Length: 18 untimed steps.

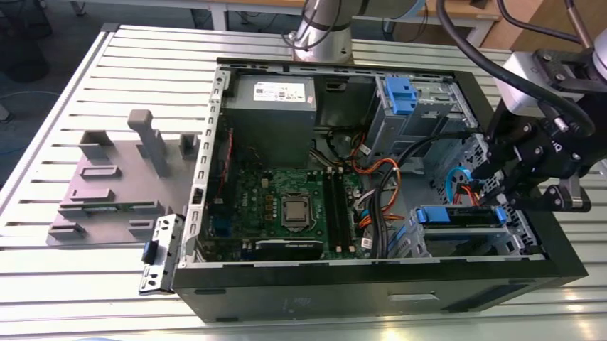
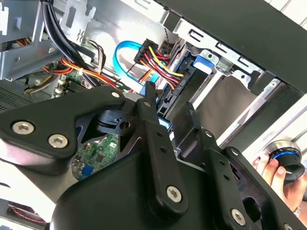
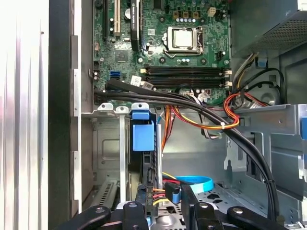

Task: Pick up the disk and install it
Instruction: 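Insert the second disk wire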

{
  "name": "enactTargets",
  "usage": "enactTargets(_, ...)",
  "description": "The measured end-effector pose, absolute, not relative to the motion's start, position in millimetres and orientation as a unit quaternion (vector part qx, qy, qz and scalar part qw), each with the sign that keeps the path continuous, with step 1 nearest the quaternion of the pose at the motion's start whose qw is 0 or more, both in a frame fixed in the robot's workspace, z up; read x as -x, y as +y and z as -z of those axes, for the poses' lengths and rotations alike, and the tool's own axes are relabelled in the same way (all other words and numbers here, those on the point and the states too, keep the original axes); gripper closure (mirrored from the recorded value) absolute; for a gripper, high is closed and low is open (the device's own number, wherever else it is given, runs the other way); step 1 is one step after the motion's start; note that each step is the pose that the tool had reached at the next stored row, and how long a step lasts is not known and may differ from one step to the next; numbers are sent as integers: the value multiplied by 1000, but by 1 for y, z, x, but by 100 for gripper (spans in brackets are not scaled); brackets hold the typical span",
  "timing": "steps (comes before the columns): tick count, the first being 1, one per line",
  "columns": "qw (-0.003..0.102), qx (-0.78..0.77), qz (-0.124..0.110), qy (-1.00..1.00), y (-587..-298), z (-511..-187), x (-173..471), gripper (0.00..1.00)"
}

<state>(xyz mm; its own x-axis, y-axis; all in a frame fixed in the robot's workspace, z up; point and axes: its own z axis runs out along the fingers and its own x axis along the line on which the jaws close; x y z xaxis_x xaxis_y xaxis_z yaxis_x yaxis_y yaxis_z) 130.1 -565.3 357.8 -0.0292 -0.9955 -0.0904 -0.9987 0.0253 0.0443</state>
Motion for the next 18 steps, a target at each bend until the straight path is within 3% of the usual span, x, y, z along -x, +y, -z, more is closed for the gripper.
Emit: enactTargets(18, 16, 697, -47, 716, -566, -354, -129, 59)
